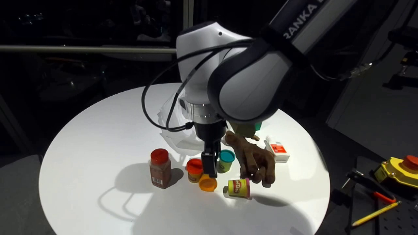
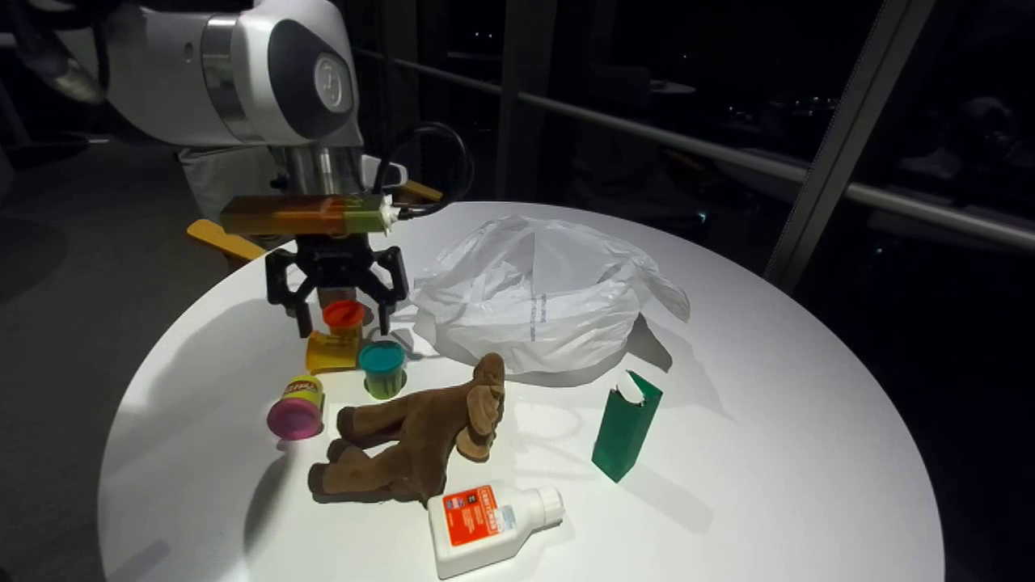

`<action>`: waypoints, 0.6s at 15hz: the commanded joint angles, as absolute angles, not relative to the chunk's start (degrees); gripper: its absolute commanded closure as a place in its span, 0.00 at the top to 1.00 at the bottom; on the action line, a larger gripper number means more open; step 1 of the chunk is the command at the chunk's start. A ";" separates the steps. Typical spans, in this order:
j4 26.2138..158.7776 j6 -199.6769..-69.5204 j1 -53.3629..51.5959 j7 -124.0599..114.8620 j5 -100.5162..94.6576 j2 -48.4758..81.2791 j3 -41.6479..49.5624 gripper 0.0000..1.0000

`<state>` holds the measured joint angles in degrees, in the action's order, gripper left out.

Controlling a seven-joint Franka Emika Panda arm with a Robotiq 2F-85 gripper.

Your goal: Take everything out of the plastic bag

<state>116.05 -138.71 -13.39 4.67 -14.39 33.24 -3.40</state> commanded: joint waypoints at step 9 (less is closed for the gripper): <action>122.43 -125.62 -0.52 20.90 -2.73 13.03 -5.01 1.00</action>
<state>117.85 -124.51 -3.67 15.61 -7.50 18.64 -3.83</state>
